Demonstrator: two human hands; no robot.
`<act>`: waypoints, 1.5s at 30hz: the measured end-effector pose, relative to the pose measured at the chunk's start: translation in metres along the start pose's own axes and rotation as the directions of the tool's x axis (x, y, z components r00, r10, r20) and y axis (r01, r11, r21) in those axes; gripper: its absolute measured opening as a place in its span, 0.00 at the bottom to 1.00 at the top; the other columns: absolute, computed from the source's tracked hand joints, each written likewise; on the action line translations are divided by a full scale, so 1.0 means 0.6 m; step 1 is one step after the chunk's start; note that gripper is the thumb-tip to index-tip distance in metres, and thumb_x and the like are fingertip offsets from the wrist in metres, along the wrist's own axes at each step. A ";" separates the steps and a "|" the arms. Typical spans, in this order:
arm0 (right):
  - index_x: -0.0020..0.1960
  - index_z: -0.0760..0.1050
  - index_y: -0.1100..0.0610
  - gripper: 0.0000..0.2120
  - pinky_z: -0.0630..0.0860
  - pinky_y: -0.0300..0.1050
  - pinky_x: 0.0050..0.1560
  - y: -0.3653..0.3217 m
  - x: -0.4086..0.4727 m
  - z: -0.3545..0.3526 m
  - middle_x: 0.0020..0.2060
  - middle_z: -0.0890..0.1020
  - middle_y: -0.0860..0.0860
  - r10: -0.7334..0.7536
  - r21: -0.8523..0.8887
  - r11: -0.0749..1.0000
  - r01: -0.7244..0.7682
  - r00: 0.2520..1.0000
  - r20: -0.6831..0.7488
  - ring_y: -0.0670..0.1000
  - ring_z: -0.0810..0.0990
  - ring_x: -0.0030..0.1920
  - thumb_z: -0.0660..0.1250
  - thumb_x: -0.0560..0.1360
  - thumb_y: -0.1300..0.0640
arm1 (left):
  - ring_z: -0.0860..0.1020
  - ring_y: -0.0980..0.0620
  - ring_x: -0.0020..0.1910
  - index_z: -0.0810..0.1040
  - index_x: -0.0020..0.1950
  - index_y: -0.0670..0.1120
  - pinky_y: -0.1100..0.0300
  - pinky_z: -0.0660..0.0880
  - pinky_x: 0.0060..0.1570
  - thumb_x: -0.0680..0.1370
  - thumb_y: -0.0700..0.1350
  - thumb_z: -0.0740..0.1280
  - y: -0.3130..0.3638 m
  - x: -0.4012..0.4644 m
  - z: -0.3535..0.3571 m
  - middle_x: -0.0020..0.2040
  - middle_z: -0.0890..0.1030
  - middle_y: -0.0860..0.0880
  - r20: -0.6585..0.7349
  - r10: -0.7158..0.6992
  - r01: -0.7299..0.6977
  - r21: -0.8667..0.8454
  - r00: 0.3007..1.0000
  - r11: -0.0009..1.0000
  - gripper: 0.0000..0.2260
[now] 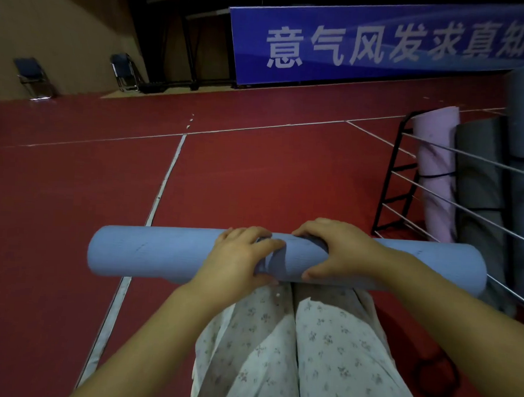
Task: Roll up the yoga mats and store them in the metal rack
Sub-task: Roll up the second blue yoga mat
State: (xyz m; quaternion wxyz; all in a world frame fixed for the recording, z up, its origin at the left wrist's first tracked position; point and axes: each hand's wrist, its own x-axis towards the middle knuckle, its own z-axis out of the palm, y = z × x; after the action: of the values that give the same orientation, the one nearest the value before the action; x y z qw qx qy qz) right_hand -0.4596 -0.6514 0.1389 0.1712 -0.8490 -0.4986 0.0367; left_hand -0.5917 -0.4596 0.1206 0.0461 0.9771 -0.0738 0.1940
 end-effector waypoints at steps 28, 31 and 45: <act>0.70 0.62 0.43 0.38 0.68 0.52 0.56 0.008 0.007 0.011 0.59 0.69 0.47 0.216 -0.322 0.921 -0.219 0.975 -0.046 0.52 0.70 0.59 0.70 0.65 0.33 | 0.70 0.50 0.62 0.72 0.67 0.59 0.50 0.70 0.63 0.70 0.61 0.72 -0.077 0.151 -0.004 0.62 0.72 0.52 0.598 -0.123 0.303 -0.210 0.792 0.929 0.26; 0.68 0.62 0.46 0.40 0.68 0.53 0.55 0.004 0.014 0.016 0.58 0.69 0.48 0.210 -0.400 0.894 -0.203 0.977 -0.027 0.54 0.69 0.57 0.72 0.62 0.32 | 0.65 0.47 0.58 0.68 0.69 0.62 0.47 0.67 0.63 0.72 0.64 0.68 -0.080 0.150 0.004 0.55 0.64 0.49 0.569 -0.172 0.239 -0.044 0.804 0.970 0.27; 0.65 0.64 0.50 0.36 0.67 0.51 0.52 0.023 0.042 0.030 0.56 0.71 0.53 0.197 -0.456 0.869 -0.193 0.980 -0.039 0.56 0.71 0.55 0.71 0.64 0.36 | 0.74 0.44 0.49 0.66 0.70 0.51 0.53 0.71 0.47 0.65 0.68 0.69 -0.068 0.089 0.046 0.54 0.73 0.45 0.246 -0.031 0.045 -0.051 0.969 0.998 0.39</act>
State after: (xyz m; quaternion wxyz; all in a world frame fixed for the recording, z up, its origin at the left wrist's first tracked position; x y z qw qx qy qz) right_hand -0.4398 -0.6310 0.1205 -0.0403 -0.9112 -0.4055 -0.0608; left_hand -0.5263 -0.4291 0.1134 0.0677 0.9932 -0.0657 0.0688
